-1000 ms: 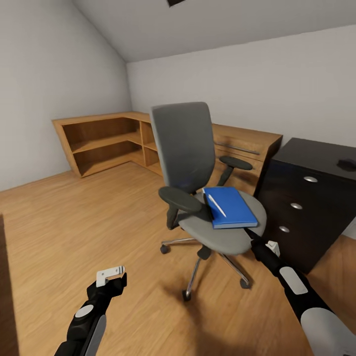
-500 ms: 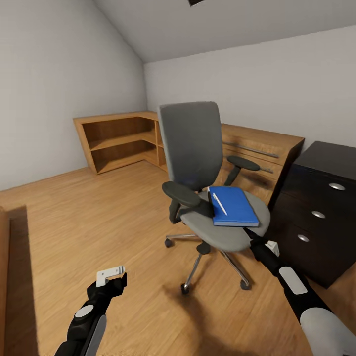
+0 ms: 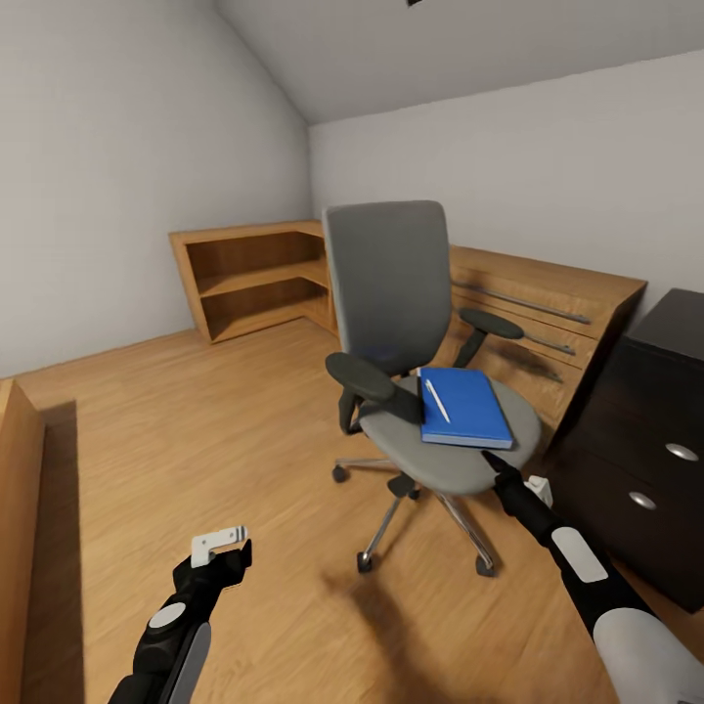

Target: In the bedroom, organize the workspace by keeping the computer under the desk, ensuring the monitor is on the desk, placing the keyboard on the desk next to the monitor, placing the mouse on the desk next to the keyboard, moving the folder from the swivel chair onto the desk next to the mouse, stacking the notebook on top of the folder with the pen on top of the notebook, and positioning the swivel chair next to the desk.

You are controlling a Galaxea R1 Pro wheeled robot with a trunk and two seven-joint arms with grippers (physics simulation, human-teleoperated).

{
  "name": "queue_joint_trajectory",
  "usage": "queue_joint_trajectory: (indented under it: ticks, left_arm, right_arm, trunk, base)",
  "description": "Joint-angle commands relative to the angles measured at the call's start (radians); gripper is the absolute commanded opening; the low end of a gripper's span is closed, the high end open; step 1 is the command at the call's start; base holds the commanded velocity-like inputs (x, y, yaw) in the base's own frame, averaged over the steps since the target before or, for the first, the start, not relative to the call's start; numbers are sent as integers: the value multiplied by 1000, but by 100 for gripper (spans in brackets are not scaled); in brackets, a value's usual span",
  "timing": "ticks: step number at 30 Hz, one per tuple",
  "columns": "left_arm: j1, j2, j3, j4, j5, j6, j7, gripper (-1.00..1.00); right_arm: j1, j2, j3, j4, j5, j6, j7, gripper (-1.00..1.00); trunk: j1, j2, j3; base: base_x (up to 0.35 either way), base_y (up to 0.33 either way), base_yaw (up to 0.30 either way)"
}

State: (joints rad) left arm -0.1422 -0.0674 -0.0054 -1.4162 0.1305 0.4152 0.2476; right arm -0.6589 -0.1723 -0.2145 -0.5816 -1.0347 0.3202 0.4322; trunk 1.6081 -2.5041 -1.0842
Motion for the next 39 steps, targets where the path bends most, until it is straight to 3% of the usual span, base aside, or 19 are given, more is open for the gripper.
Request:
queue_joint_trajectory:
  ticks: [1,9,29,39]
  left_arm:
    - [0,0,-1,-1,11,4,7,100]
    - [0,0,0,-1,11,4,7,100]
    - [0,0,-1,0,11,4,7,100]
    - [0,0,-1,10,9,4,9,100]
  right_arm:
    - [-1,0,-3,0,-8,10,2,100]
    - [-1,1,-3,0,-8,10,-1,100]
    - [-1,1,-2,0,-7,8,-1,100]
    - [-1,-1,-3,0,-7,11,3,100]
  trunk:
    - [0,0,-1]
    - [0,0,-1]
    - [0,0,-1]
    - [0,0,-1]
  base:
    - [315,0,3]
    - [246,0,58]
    - [9,0,264]
    - [161,0,21]
